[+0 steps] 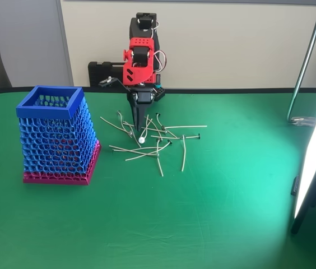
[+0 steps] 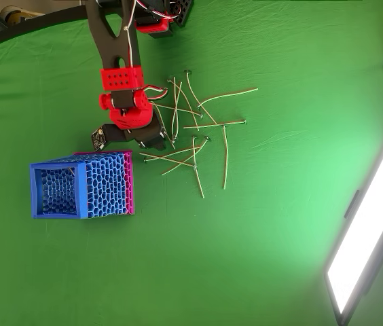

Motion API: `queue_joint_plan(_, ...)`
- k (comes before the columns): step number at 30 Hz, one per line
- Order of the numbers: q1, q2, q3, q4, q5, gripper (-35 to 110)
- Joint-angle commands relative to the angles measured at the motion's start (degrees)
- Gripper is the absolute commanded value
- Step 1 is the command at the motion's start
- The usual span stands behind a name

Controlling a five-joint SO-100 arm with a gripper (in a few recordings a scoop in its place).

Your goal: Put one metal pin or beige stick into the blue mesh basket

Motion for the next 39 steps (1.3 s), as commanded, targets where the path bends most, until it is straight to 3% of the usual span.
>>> queue_joint_plan(1,-0.4,0.1,0.8,-1.5,-1.1,15)
queue_joint_plan(39,-0.5,-4.0,4.3,-5.8,-3.2,15)
